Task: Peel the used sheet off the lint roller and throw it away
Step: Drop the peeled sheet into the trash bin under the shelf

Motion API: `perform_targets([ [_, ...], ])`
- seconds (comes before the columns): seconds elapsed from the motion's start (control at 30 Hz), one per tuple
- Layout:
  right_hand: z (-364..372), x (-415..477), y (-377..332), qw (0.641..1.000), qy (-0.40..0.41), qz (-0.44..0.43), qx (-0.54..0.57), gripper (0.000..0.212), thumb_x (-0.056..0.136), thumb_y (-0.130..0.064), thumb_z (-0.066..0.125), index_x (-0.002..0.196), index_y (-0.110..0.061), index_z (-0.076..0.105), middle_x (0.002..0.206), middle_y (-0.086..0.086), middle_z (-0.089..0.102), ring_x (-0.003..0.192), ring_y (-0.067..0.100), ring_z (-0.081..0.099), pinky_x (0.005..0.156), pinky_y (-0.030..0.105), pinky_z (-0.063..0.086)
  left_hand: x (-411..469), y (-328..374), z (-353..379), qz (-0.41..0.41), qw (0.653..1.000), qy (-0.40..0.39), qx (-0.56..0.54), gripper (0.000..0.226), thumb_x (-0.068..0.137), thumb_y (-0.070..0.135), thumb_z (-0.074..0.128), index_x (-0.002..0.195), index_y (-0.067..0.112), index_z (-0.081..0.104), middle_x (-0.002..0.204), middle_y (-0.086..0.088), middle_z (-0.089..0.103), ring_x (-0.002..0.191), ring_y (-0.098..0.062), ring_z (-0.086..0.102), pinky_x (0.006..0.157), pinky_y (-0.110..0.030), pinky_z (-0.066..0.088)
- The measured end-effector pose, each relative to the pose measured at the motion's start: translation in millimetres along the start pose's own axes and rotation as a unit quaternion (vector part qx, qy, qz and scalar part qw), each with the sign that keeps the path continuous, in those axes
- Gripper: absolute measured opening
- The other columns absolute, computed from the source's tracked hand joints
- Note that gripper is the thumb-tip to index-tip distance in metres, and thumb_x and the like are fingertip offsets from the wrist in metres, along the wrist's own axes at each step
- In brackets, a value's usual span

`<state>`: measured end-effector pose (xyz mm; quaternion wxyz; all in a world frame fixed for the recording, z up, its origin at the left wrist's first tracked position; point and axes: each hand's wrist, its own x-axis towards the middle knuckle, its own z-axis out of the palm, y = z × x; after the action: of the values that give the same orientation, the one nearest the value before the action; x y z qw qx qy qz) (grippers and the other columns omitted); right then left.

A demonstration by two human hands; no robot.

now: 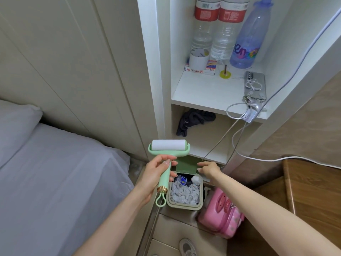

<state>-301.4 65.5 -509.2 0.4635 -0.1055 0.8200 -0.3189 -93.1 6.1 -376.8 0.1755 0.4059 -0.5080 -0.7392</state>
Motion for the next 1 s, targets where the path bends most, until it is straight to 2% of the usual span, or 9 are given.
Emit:
perform_targets([
  [0.07, -2, -2, -1, 1.000, -0.005, -0.010, -0.006, 0.032, 0.084, -0.004, 0.062, 0.114, -0.016, 0.065, 0.134, 0.011, 0.056, 0.124, 0.028, 0.050, 0.109, 0.037, 0.035, 0, 1, -1, 0.003, 1.000, -0.002, 0.002, 0.019, 0.092, 0.005, 0.046, 0.102, 0.007, 0.062, 0.107, -0.017, 0.064, 0.058, -0.011, 0.063, 0.056, -0.022, 0.052],
  [0.2, -2, -7, -3, 1.000, 0.002, -0.016, 0.018, 0.025, 0.084, -0.006, 0.061, 0.107, -0.014, 0.068, 0.129, 0.010, 0.059, 0.125, 0.027, 0.048, 0.109, 0.034, 0.032, -1, 3, -1, 0.011, 1.000, -0.005, 0.012, 0.018, 0.092, 0.005, 0.046, 0.099, 0.010, 0.062, 0.109, -0.014, 0.065, 0.061, -0.011, 0.064, 0.057, -0.022, 0.052],
  [0.3, 2, -11, -11, 0.999, 0.013, -0.032, 0.023, 0.022, 0.083, -0.004, 0.059, 0.078, -0.023, 0.068, 0.122, 0.012, 0.064, 0.118, 0.028, 0.054, 0.108, 0.038, 0.038, -3, 5, 0, 0.019, 1.000, -0.006, 0.018, 0.019, 0.092, 0.004, 0.045, 0.097, 0.010, 0.062, 0.110, -0.011, 0.065, 0.063, -0.012, 0.064, 0.059, -0.022, 0.052],
  [0.4, 4, -14, -18, 0.998, 0.015, -0.054, 0.026, 0.027, 0.084, -0.005, 0.057, 0.072, -0.028, 0.065, 0.117, 0.012, 0.066, 0.113, 0.028, 0.057, 0.103, 0.039, 0.044, -6, 9, 1, 0.032, 0.999, -0.009, 0.018, 0.020, 0.092, 0.002, 0.044, 0.096, 0.010, 0.062, 0.111, -0.010, 0.065, 0.065, -0.013, 0.065, 0.061, -0.022, 0.053],
  [0.47, 4, -20, -22, 0.998, 0.009, -0.062, 0.027, 0.022, 0.085, -0.006, 0.056, 0.079, -0.025, 0.065, 0.112, 0.010, 0.065, 0.106, 0.025, 0.057, 0.081, 0.030, 0.050, -9, 11, 1, 0.040, 0.999, -0.011, 0.020, 0.021, 0.092, 0.001, 0.044, 0.095, 0.011, 0.062, 0.112, -0.010, 0.064, 0.068, -0.015, 0.065, 0.062, -0.022, 0.053],
  [0.53, 3, -25, -26, 0.997, 0.003, -0.066, 0.027, 0.019, 0.087, -0.008, 0.054, 0.089, -0.023, 0.066, 0.107, 0.007, 0.064, 0.099, 0.022, 0.055, 0.060, 0.020, 0.039, -12, 13, 1, 0.046, 0.999, -0.012, 0.025, 0.021, 0.092, 0.001, 0.044, 0.094, 0.012, 0.062, 0.113, -0.009, 0.064, 0.070, -0.016, 0.065, 0.063, -0.023, 0.054],
  [0.63, 4, -33, -35, 0.995, -0.001, -0.090, 0.040, 0.020, 0.088, -0.008, 0.054, 0.100, -0.016, 0.067, 0.097, 0.006, 0.063, 0.088, 0.019, 0.054, 0.059, 0.021, 0.039, -16, 16, 0, 0.056, 0.998, -0.014, 0.031, 0.022, 0.092, 0.001, 0.044, 0.093, 0.013, 0.063, 0.113, -0.008, 0.065, 0.070, -0.015, 0.066, 0.068, -0.026, 0.054],
  [0.8, 8, -59, -54, 0.987, -0.039, -0.141, 0.072, 0.020, 0.088, -0.005, 0.054, 0.085, -0.021, 0.065, 0.094, 0.009, 0.068, 0.074, 0.017, 0.059, 0.067, 0.028, 0.051, -21, 16, -4, 0.064, 0.997, -0.011, 0.035, 0.024, 0.091, -0.002, 0.042, 0.092, 0.010, 0.063, 0.111, -0.005, 0.064, 0.079, -0.015, 0.066, 0.077, -0.029, 0.055],
  [1.0, 33, -71, -26, 0.986, -0.083, -0.119, 0.077, 0.023, 0.090, 0.002, 0.045, 0.091, -0.011, 0.064, 0.077, 0.008, 0.068, 0.054, 0.014, 0.059, 0.049, 0.021, 0.048, -22, -19, -19, 0.056, 0.997, 0.027, 0.041, 0.019, 0.089, -0.001, 0.044, 0.090, 0.012, 0.057, 0.106, -0.009, 0.065, 0.065, -0.013, 0.058, 0.058, -0.022, 0.045],
])
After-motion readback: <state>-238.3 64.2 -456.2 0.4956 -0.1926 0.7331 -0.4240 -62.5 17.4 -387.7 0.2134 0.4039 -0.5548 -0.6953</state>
